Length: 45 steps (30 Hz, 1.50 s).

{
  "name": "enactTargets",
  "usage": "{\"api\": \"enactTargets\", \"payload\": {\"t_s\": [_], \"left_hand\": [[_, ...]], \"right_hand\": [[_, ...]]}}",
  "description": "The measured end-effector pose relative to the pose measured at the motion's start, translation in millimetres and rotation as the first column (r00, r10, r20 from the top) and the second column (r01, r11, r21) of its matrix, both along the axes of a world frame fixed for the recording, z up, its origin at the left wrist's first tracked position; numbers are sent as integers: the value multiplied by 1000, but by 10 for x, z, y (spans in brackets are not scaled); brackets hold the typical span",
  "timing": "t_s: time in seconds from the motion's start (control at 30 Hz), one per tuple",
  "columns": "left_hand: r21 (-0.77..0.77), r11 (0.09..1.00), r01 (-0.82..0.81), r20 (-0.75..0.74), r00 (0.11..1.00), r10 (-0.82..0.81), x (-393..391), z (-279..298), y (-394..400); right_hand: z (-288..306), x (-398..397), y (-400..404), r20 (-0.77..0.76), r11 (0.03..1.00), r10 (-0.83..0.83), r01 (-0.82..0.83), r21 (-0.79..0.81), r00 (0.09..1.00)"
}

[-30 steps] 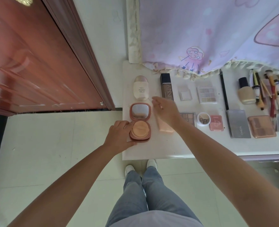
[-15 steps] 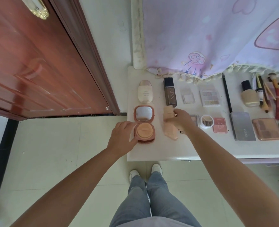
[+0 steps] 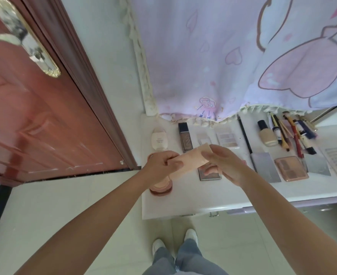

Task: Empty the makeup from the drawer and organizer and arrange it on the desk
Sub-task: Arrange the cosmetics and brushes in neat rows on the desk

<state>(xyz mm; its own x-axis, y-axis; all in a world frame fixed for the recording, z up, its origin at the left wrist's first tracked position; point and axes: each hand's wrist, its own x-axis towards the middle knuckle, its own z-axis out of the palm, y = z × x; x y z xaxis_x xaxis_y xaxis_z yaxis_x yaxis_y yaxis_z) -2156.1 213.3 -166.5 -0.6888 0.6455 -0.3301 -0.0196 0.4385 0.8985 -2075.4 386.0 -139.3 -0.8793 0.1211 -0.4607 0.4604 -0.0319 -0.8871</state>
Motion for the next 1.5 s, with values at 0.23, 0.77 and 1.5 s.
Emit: {"api": "enactTargets", "payload": {"t_s": [0.23,0.77,1.5], "left_hand": [[113,992,-49,129,991,34,-113,231,-84],[74,984,-160,-107,980,167,-24,229,-144],[129,951,-279,340,914,222,148,-340,-250]], "right_hand": [[274,-110,159,-120,951,178,-140,276,977],[133,-209,159,-34,988,90,-85,128,995],[-255,-306,220,28,999,49,-50,23,998]]}}
